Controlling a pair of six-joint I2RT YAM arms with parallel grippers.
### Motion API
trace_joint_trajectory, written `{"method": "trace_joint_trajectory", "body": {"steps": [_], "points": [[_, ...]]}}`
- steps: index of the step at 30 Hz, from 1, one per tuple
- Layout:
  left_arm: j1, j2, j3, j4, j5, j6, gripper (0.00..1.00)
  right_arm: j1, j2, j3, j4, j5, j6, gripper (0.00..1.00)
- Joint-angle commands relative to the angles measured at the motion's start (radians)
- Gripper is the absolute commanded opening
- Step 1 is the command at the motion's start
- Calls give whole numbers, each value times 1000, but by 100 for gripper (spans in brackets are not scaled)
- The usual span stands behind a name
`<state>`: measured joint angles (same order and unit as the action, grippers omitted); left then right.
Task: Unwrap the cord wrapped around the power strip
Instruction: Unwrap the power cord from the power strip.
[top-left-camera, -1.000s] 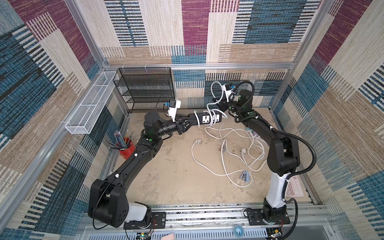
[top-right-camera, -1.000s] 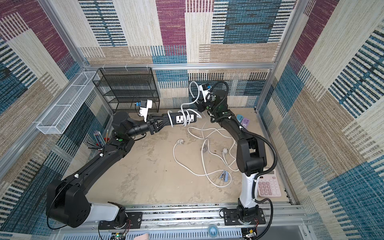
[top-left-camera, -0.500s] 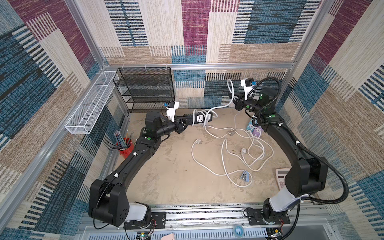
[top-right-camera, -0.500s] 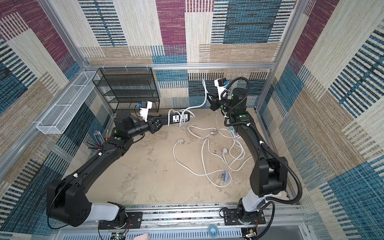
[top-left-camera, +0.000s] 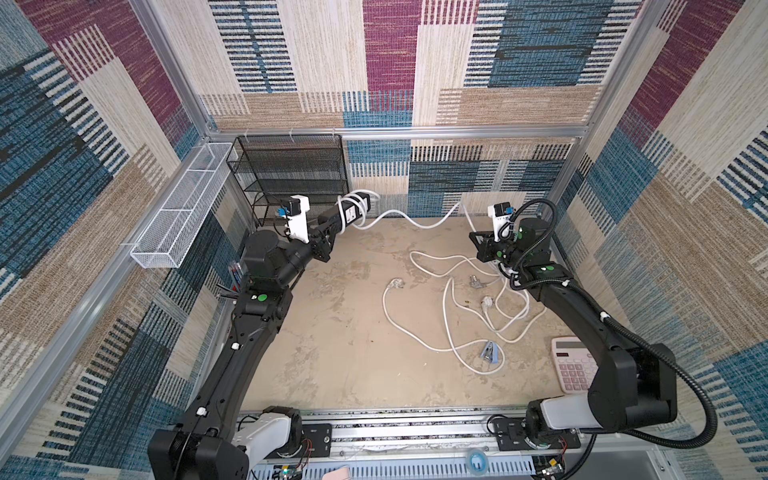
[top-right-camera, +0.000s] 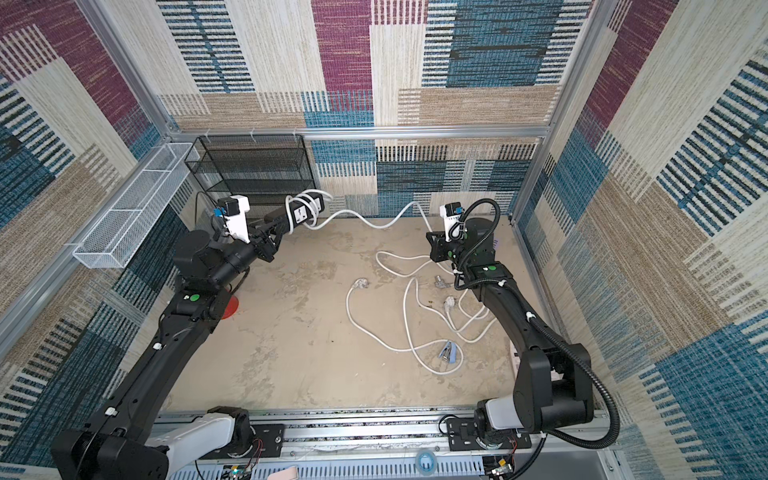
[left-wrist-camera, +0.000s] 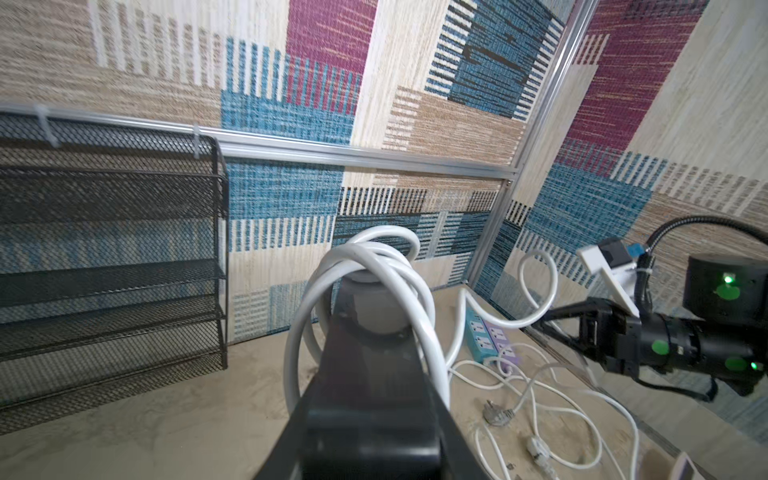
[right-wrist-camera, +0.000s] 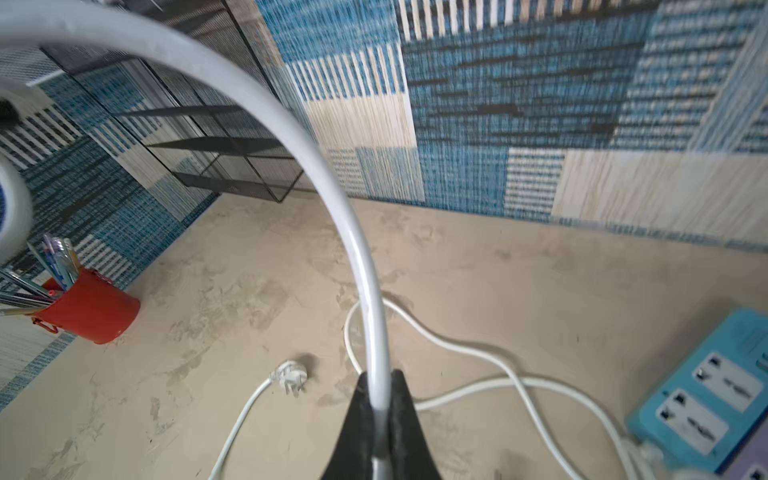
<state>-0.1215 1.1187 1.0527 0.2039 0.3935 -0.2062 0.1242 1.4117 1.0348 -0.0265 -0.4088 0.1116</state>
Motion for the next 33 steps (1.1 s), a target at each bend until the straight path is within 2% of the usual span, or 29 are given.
{"method": "trace_joint_trajectory", "body": {"steps": [1, 10, 17, 22, 28, 29, 31, 33], "points": [[20, -11, 1, 62, -45, 36, 0, 0, 12, -67, 21, 10, 74, 0], [55, -14, -5, 103, -34, -5, 0, 0, 17, -288, 104, 44, 158, 0], [62, -6, -7, 121, -10, -26, 0, 0, 96, -408, 234, 52, 227, 0], [62, 4, -5, 127, 14, -38, 0, 0, 149, -434, 301, 60, 233, 0], [62, 37, 10, 149, 98, -72, 0, 0, 179, -425, 325, 40, 215, 0], [61, 44, 16, 151, 127, -75, 0, 1, 171, -431, 339, 25, 209, 8], [61, 50, 13, 166, 154, -87, 0, 2, 135, -449, 362, 7, 198, 34], [61, 53, 10, 175, 163, -92, 0, 4, 84, -463, 363, 5, 184, 56]]}}
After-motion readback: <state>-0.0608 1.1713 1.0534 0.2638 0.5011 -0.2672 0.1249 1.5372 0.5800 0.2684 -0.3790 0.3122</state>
